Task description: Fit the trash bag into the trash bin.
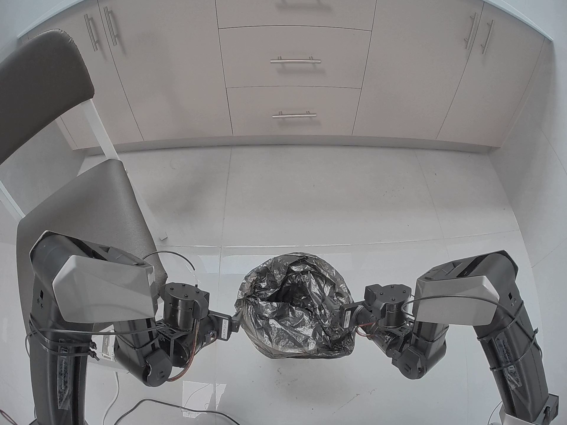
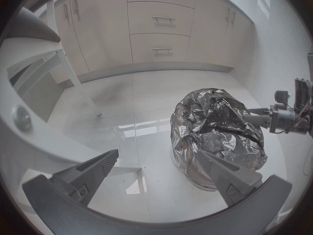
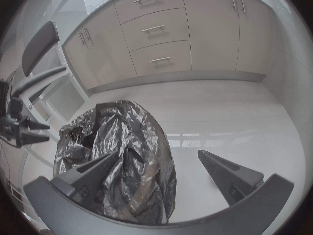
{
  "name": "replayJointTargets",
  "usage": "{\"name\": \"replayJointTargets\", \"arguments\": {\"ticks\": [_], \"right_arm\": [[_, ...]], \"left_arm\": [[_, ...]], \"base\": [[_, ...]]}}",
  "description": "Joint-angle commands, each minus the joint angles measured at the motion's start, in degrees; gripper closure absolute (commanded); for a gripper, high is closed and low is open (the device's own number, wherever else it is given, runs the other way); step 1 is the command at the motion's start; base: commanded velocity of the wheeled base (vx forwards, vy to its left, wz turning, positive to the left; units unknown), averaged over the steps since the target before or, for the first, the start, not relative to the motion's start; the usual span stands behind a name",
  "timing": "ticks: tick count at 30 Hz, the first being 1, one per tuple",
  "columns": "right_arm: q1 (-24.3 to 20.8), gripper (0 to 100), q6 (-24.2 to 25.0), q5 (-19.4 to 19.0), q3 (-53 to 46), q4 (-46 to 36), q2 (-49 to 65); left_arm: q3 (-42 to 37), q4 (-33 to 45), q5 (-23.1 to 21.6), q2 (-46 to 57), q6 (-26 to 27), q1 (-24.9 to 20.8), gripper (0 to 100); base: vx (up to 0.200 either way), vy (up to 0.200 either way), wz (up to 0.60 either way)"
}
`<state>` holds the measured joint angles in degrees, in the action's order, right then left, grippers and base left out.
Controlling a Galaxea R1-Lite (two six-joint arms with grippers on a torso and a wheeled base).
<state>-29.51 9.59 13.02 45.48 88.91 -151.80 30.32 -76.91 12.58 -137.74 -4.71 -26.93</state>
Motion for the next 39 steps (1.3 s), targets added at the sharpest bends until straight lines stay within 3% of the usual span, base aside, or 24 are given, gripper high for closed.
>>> {"name": "replayJointTargets", "arguments": {"ticks": [1,23,36,39], "right_arm": [[-0.63,0,0.25,-0.01,-1.1,1.09,-2.28],[0.16,0,0.25,-0.19,-1.54,1.09,-0.17],[1.04,0,-0.1,-0.1,-5.76,1.09,10.91],[3.85,0,-0.19,0.34,-3.65,-0.93,11.96]], "left_arm": [[5.45,3.7,2.8,-3.06,1.37,1.26,0],[12.75,11.52,2.8,-5.08,1.63,1.09,0],[3.26,4.84,2.54,2.57,-0.83,2.41,0],[0.36,-2.89,2.27,2.48,-2.06,4.17,0]], "base": [[0.0,0.0,0.0],[0.0,0.0,0.0],[0.0,0.0,0.0],[0.0,0.0,0.0]]}}
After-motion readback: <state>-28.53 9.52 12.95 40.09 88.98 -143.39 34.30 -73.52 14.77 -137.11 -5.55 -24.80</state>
